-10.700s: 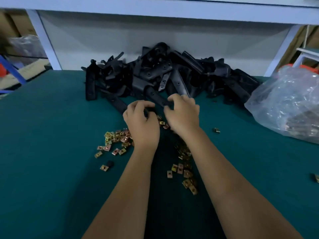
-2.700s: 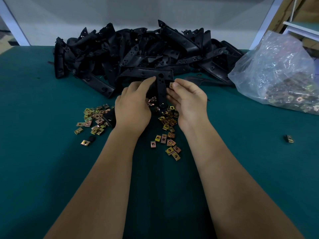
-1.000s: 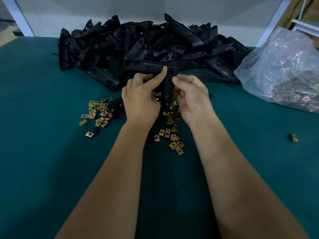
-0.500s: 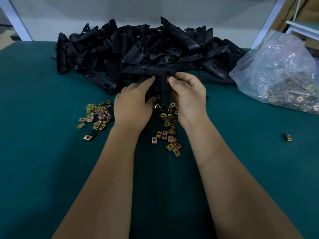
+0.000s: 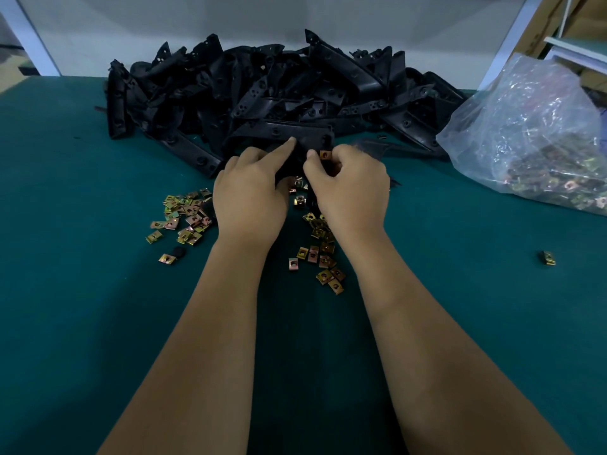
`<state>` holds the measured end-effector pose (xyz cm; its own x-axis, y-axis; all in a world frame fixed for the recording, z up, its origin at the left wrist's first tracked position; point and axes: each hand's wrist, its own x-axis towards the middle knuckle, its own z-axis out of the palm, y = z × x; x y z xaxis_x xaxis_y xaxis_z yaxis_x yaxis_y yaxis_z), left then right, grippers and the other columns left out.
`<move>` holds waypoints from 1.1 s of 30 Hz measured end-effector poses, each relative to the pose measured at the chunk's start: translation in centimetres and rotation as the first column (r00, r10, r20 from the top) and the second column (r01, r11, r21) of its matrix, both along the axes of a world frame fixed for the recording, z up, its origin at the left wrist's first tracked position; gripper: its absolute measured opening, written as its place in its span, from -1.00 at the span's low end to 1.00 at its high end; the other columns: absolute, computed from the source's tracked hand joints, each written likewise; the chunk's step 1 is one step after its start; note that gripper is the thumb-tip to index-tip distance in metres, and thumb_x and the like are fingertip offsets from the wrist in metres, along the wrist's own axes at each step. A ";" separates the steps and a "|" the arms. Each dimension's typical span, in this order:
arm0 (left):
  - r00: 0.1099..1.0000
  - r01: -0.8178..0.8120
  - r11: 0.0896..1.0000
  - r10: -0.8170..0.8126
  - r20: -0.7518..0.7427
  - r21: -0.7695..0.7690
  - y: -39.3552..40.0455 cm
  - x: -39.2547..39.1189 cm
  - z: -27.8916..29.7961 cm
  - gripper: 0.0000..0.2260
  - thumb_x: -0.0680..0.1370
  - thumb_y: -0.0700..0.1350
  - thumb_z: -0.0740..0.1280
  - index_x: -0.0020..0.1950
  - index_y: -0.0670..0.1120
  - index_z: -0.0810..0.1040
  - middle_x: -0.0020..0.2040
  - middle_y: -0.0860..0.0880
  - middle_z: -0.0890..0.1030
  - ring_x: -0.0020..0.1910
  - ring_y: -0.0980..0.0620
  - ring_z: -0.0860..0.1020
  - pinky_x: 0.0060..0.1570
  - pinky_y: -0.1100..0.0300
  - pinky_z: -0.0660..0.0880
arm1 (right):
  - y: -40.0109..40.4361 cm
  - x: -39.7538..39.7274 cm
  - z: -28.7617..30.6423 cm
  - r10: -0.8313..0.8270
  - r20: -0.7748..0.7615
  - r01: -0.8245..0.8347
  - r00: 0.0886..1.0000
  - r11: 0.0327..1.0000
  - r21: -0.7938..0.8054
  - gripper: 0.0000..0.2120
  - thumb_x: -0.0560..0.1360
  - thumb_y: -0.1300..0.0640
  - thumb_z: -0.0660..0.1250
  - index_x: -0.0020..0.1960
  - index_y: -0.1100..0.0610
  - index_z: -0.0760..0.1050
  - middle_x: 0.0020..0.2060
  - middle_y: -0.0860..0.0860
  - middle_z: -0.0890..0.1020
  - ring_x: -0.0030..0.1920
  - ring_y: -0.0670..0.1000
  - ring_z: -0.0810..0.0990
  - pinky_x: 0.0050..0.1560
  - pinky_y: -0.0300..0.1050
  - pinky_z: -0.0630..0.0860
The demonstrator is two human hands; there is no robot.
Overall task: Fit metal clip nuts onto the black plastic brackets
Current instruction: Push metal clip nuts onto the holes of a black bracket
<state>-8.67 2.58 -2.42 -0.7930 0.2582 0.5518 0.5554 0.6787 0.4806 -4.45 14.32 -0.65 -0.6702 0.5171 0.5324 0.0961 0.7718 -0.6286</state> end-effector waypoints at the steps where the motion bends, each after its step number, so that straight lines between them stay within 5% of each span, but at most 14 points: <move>1: 1.000 0.000 1.000 0.000 -0.005 0.001 0.0 0.0 0.0 -0.53 0.56 -0.12 0.39 0.46 0.07 0.44 0.12 -0.12 0.59 0.07 -0.20 0.50 0.03 -0.08 0.45 | 0.0 0.0 0.1 0.003 0.002 -0.003 1.000 1.000 0.014 -0.61 0.54 -0.12 0.30 -0.25 0.18 0.54 -0.43 0.02 0.57 -0.40 0.02 0.53 -0.36 0.00 0.50; 8: 0.988 -0.145 0.963 0.127 0.093 0.225 -2.4 -1.7 0.4 -0.51 0.55 -0.03 0.38 0.47 0.16 0.40 0.12 -0.10 0.55 0.13 -0.14 0.51 0.04 0.02 0.49 | -0.6 0.1 -0.2 0.242 -0.062 -0.250 0.968 0.939 -0.237 -0.81 0.60 0.04 0.26 0.00 0.07 0.63 -0.22 -0.12 0.63 -0.18 -0.11 0.57 -0.10 0.00 0.55; 12: 0.954 -0.292 0.913 0.260 0.147 0.286 -4.4 -2.9 0.4 -0.51 0.53 0.01 0.37 0.45 0.23 0.41 0.13 -0.05 0.54 0.15 -0.08 0.51 -0.04 0.17 0.35 | -0.6 -0.3 -0.9 0.379 0.181 -0.382 0.907 0.924 -0.019 -0.82 0.54 0.17 0.31 0.05 0.08 0.67 -0.07 -0.09 0.62 0.05 -0.03 0.52 0.04 -0.10 0.47; 16: 0.951 -0.300 0.895 0.255 0.173 0.331 -4.8 -3.0 0.4 -0.51 0.53 0.00 0.38 0.45 0.22 0.41 0.16 -0.04 0.55 0.13 -0.03 0.51 -0.05 0.18 0.36 | -1.4 -0.5 -1.4 0.420 0.381 -0.517 0.823 0.832 0.200 -0.79 0.53 0.10 0.32 0.10 0.11 0.65 -0.04 0.03 0.60 0.08 0.07 0.43 0.05 -0.06 0.38; 20: 0.952 -0.295 0.903 0.249 0.178 0.313 -4.6 -2.9 0.5 -0.52 0.53 0.01 0.37 0.44 0.24 0.42 0.16 -0.01 0.56 0.13 -0.02 0.53 -0.06 0.16 0.39 | -2.3 -0.9 -1.8 0.309 0.463 -0.508 0.831 0.760 0.405 -0.69 0.59 0.00 0.27 0.27 0.08 0.56 0.07 0.03 0.55 0.20 0.08 0.38 0.13 -0.07 0.28; 23: 0.954 -0.283 0.913 0.236 0.185 0.293 -4.3 -2.8 0.5 -0.52 0.53 0.02 0.37 0.44 0.25 0.41 0.15 0.03 0.56 0.15 -0.01 0.52 -0.06 0.16 0.38 | -2.4 -0.9 -1.8 0.291 0.452 -0.493 0.844 0.751 0.438 -0.79 0.59 0.06 0.28 0.14 0.13 0.58 0.05 0.05 0.58 0.19 0.09 0.42 0.09 -0.08 0.28; 25: 0.958 -0.268 0.919 0.222 0.182 0.288 -4.2 -2.8 0.4 -0.53 0.53 0.02 0.36 0.44 0.25 0.42 0.15 0.04 0.55 0.16 0.01 0.51 -0.06 0.17 0.36 | -2.2 -0.8 -1.7 0.314 0.405 -0.467 0.858 0.805 0.366 -0.84 0.59 0.12 0.27 0.04 0.17 0.59 -0.02 0.08 0.61 0.11 0.12 0.47 0.01 -0.06 0.32; 29: 0.959 -0.268 0.927 0.231 0.164 0.261 -4.1 -2.7 0.2 -0.52 0.54 0.04 0.35 0.46 0.23 0.38 0.16 0.03 0.54 0.17 -0.01 0.50 -0.05 0.14 0.34 | -1.4 -0.6 -1.4 0.369 0.198 -0.365 0.908 0.929 -0.058 -0.89 0.60 0.17 0.26 -0.02 0.16 0.55 -0.14 0.06 0.65 -0.12 0.06 0.59 -0.15 -0.05 0.49; 33: 0.955 -0.285 0.927 0.251 0.161 0.244 -4.1 -2.9 0.1 -0.52 0.55 0.05 0.35 0.47 0.20 0.38 0.14 0.00 0.54 0.13 -0.04 0.50 -0.08 0.14 0.32 | -0.5 -0.5 -0.7 0.334 -0.124 -0.345 0.934 0.762 -0.548 -0.86 0.52 0.24 0.38 -0.14 0.03 0.59 -0.18 -0.04 0.68 -0.13 -0.10 0.64 -0.08 -0.27 0.54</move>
